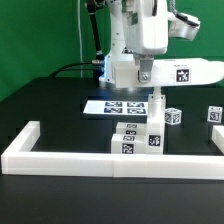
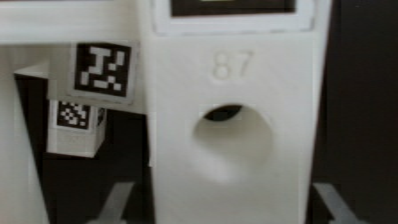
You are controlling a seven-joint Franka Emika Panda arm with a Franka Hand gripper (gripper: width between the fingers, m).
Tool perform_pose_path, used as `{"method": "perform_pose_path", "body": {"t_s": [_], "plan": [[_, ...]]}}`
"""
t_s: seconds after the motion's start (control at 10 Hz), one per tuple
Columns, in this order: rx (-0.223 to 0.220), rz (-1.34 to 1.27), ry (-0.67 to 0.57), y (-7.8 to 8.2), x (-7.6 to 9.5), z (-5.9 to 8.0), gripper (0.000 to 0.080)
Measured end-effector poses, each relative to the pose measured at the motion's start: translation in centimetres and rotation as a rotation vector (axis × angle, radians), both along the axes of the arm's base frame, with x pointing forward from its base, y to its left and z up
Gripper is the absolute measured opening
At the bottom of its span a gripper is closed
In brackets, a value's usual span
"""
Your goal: Assemble chair
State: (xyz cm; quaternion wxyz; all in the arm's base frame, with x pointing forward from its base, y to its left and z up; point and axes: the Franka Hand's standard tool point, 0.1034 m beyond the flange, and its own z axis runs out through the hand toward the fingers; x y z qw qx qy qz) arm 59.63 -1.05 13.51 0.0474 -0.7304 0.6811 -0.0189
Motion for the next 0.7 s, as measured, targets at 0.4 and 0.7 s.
{"method": "perform_pose_path", "body": {"t_s": [0.4, 0.7], "plan": [[0.040, -0.079, 0.022, -0.8, -0.3, 0.1, 0.0290], [0.041, -0.101, 0.030, -1.0, -0.2, 0.2, 0.0290]]}}
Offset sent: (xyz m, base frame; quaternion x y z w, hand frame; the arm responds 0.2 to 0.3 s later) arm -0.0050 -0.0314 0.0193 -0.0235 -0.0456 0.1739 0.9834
